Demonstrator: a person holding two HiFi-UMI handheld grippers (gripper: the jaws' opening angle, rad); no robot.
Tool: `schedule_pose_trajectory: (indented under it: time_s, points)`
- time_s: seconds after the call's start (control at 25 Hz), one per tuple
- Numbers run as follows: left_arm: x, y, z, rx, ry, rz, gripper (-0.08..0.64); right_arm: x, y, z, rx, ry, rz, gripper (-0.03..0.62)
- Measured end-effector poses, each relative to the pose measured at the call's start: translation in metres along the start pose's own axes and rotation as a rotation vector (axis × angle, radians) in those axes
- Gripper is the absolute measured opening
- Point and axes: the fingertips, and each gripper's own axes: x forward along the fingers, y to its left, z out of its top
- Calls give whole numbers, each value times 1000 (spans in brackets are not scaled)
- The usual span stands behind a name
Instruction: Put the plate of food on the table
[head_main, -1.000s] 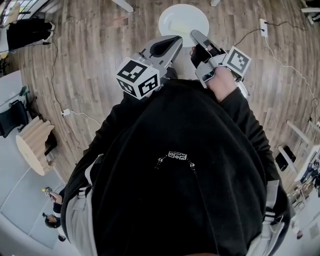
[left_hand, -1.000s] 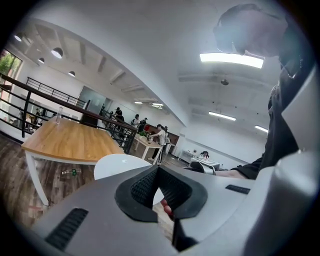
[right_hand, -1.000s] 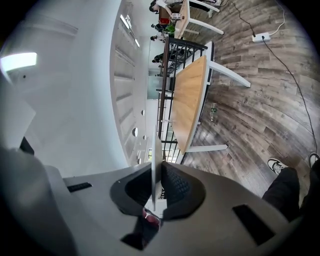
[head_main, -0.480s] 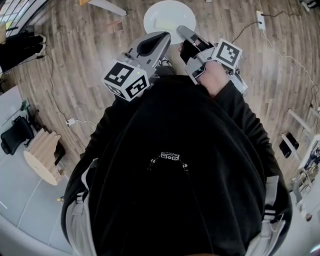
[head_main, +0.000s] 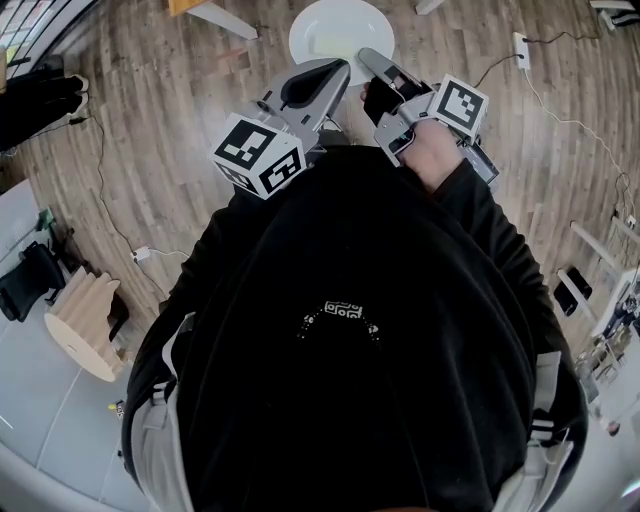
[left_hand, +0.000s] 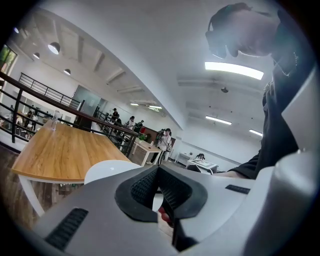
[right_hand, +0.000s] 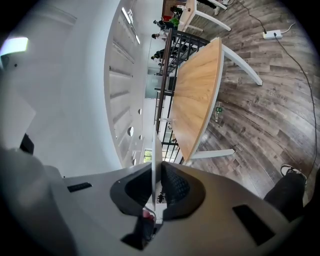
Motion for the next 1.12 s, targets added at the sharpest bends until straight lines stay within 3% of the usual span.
schedule_pose_trajectory:
  time_s: [0.52,1.12]
  points:
    - [-19,23,3,-13,5,-13,6,29,1,-16,53,-11,-3,34]
    - [-5,63,30,-15,-28,127,6,77,14,14,48,108,55,34]
